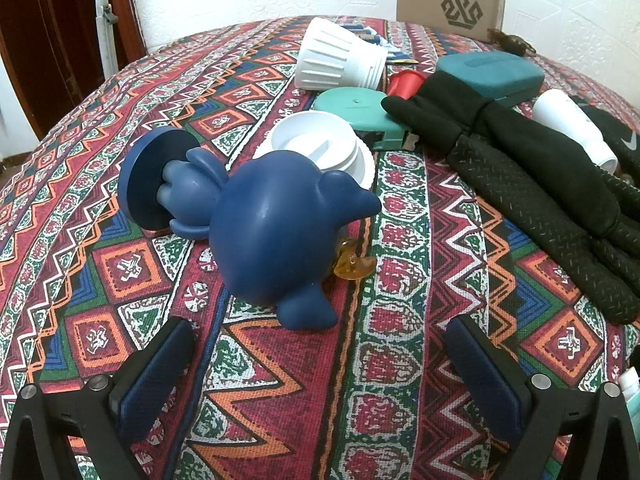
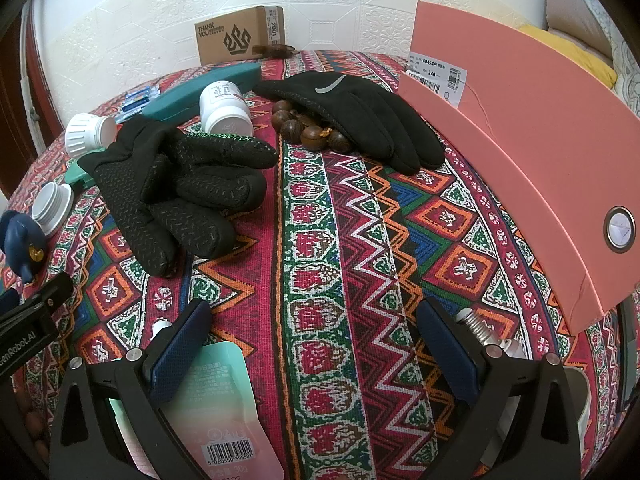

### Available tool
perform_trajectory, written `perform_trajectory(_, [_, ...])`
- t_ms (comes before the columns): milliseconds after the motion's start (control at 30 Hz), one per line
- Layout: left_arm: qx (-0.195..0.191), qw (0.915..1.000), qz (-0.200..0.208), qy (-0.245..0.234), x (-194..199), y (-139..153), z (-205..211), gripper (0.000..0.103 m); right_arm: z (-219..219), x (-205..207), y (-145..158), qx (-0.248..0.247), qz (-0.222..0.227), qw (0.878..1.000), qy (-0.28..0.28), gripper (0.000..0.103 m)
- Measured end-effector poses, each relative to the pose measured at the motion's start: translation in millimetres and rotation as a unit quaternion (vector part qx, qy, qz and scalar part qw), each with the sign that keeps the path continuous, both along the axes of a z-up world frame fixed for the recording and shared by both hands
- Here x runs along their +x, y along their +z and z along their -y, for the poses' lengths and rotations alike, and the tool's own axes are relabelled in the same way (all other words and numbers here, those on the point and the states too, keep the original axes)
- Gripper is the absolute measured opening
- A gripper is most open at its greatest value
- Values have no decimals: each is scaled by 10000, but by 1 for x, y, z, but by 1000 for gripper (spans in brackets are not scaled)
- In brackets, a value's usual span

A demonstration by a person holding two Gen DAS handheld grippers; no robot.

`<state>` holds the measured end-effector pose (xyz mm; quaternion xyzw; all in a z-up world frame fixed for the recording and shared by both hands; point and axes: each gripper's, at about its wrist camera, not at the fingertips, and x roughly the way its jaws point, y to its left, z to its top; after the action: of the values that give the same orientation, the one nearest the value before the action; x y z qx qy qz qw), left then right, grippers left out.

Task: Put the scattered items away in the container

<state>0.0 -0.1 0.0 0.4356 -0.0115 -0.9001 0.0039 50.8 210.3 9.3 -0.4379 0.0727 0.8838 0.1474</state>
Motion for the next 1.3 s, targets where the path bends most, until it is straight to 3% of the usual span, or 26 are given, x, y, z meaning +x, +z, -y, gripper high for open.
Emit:
perform_trajectory(1000, [-13,10000,-9,26,2,0,1,103,1,-2,-1,20,41,10000,-9,103])
perform_trajectory(1300, [23,9997,205,-126,0,1,4,103,0,-4,7,-72,63,10000,18,103])
